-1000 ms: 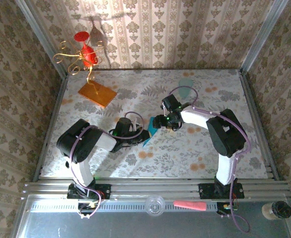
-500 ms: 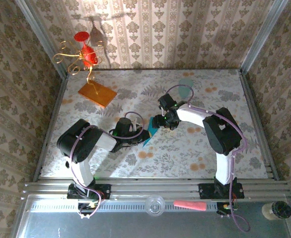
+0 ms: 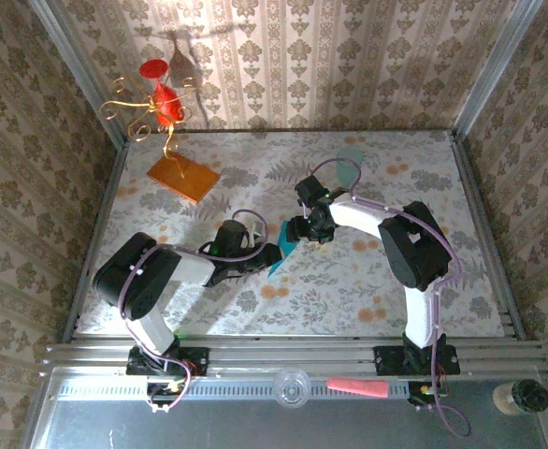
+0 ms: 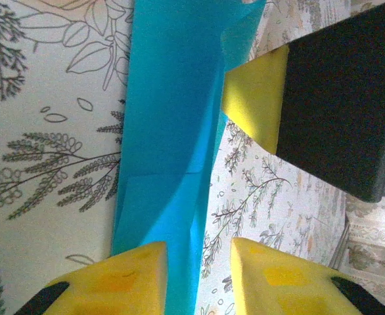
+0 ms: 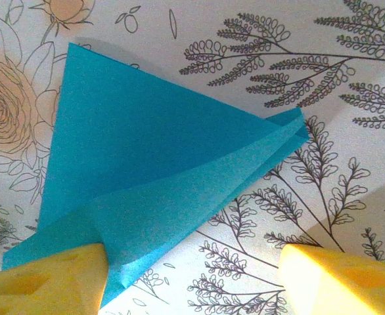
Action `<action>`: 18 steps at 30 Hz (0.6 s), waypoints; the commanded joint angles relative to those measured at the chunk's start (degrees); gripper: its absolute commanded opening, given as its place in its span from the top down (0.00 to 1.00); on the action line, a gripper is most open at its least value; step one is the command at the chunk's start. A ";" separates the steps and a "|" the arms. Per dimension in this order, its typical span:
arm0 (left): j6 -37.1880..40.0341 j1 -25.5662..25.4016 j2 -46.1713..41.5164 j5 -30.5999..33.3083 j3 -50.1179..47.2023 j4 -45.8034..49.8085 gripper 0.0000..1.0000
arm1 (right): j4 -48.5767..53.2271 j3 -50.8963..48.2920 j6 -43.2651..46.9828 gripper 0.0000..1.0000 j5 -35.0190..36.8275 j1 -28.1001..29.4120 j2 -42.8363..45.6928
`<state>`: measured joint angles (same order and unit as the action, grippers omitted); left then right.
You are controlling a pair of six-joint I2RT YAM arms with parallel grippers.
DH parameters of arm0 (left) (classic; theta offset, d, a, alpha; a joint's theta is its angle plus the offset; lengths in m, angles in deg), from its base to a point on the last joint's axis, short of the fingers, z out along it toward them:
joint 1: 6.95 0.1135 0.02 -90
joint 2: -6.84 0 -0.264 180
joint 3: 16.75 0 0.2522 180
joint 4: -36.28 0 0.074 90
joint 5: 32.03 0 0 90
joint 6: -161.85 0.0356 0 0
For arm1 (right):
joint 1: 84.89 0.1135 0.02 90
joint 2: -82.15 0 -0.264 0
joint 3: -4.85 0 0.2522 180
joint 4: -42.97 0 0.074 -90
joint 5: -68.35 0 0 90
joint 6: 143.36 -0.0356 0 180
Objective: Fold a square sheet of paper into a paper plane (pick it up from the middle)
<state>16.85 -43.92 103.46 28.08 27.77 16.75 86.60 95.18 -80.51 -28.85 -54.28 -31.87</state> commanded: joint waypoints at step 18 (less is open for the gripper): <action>17.77 -2.29 -5.17 9.64 11.24 27.12 0.46 | -0.26 0.06 -0.36 0.26 0.85 0.16 -5.51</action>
<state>29.18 -45.80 97.76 35.41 36.34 37.80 87.43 96.01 -80.56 -28.90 -54.28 -32.33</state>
